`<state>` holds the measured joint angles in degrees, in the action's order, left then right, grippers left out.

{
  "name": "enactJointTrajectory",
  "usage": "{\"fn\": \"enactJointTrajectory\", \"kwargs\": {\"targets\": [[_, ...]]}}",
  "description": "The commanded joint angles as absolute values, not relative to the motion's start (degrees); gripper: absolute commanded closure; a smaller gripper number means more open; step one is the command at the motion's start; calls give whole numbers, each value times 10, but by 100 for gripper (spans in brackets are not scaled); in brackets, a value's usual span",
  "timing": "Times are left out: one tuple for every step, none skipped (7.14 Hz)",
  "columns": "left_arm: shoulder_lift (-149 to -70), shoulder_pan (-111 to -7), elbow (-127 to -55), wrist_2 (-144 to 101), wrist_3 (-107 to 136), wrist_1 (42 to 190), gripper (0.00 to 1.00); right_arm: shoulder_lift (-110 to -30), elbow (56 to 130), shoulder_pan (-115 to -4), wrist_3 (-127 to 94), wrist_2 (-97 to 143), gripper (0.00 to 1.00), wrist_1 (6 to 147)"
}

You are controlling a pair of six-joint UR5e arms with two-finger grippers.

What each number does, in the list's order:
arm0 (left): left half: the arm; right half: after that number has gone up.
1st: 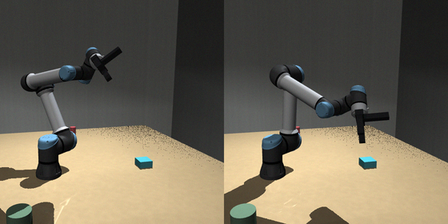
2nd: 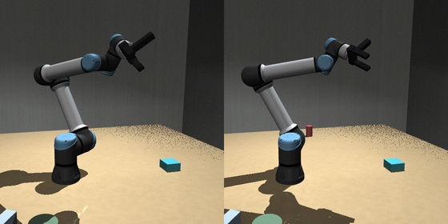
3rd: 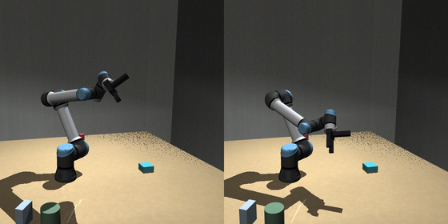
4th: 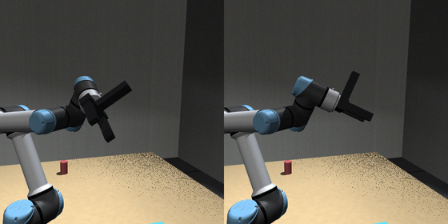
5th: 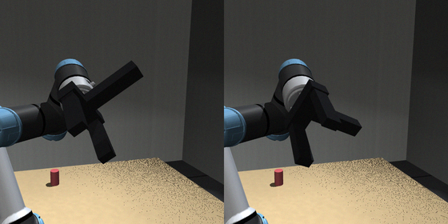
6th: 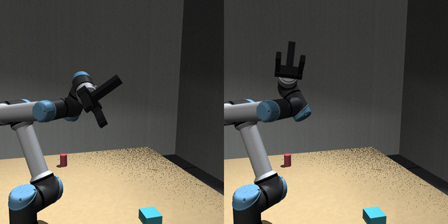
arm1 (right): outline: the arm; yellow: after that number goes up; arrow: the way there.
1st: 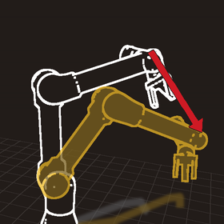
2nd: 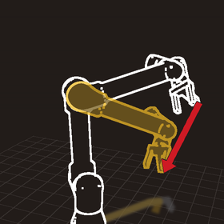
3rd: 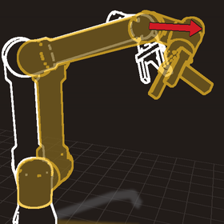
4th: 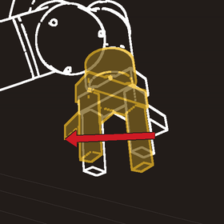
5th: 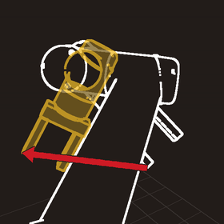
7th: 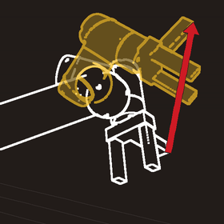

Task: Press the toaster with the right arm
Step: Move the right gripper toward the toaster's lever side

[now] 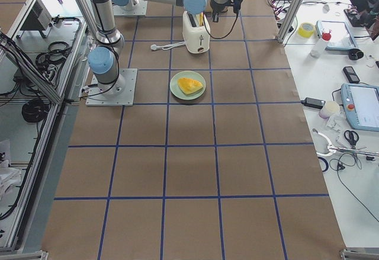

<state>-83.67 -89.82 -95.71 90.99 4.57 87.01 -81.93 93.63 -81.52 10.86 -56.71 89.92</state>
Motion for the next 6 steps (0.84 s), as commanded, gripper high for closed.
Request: {"fn": "enactJointTrajectory", "kwargs": {"targets": [[-837, -898, -957, 910, 46, 870, 0, -798, 1002, -791, 211, -462, 100, 908], [-837, -898, -957, 910, 46, 870, 0, -793, 1014, -791, 213, -454, 100, 931], [-837, -898, -957, 910, 46, 870, 0, -792, 1035, -790, 214, -451, 100, 947], [-837, -898, -957, 910, 46, 870, 0, -792, 1053, -790, 214, -451, 100, 965], [-837, -898, -957, 910, 46, 870, 0, -791, 1063, -790, 214, -451, 100, 978], [-837, -898, -957, 910, 46, 870, 0, -784, 1071, -790, 214, -451, 100, 1000]]}}
